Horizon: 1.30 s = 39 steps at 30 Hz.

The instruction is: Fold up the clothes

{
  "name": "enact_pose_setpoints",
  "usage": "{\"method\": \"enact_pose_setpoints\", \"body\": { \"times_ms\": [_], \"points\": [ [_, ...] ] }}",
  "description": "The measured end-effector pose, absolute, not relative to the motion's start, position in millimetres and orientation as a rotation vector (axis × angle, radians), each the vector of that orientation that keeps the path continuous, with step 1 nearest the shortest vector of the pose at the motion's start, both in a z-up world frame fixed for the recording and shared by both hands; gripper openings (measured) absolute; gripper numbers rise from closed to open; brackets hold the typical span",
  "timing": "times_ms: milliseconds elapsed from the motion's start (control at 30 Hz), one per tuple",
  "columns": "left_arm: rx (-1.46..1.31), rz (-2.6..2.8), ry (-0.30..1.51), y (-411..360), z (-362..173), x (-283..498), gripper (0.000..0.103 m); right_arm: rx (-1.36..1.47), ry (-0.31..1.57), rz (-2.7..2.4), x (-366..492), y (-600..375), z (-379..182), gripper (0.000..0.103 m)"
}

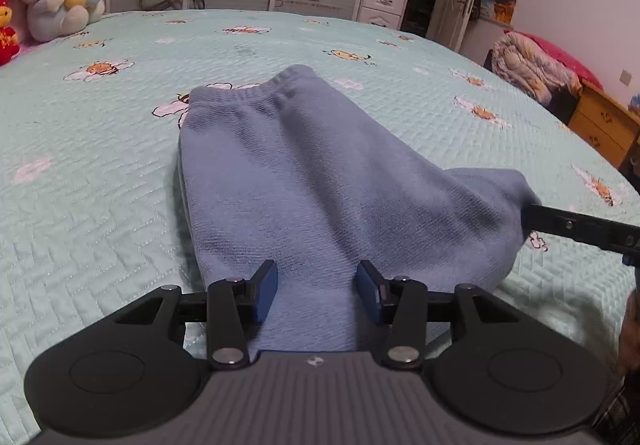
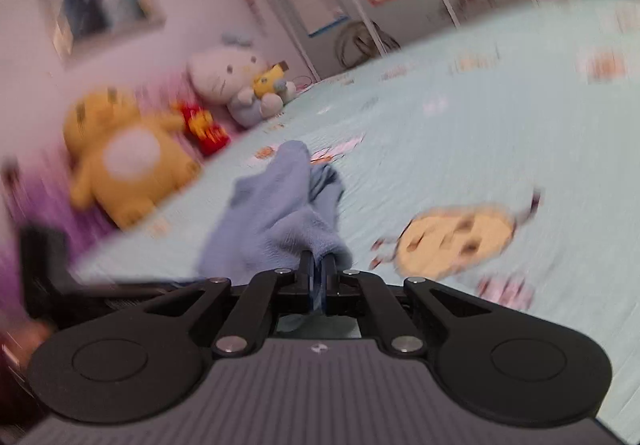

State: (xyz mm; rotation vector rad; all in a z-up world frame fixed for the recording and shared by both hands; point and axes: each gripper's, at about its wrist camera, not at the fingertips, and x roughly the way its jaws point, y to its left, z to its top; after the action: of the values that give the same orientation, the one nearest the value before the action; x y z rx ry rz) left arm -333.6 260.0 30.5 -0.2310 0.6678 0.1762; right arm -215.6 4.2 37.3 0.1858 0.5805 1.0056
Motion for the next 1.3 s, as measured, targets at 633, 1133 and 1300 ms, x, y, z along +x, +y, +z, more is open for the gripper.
{"method": "enact_pose_setpoints", "body": {
  "times_ms": [633,1133,1300],
  "points": [
    [-0.21,0.187,0.664,252.6,31.4,-333.2,0.051,0.554,0.798,1.01,-188.5,-47.3,7.7,0.035],
    [-0.297,0.176,0.618,260.6,39.1,-344.0,0.056,0.436,0.812,0.899,-196.6,-40.1,27.3,0.004],
    [-0.426,0.154,0.502,273.8,62.9,-354.8,0.056,0.57,0.825,1.162,-177.6,11.3,48.3,0.008]
  ]
}}
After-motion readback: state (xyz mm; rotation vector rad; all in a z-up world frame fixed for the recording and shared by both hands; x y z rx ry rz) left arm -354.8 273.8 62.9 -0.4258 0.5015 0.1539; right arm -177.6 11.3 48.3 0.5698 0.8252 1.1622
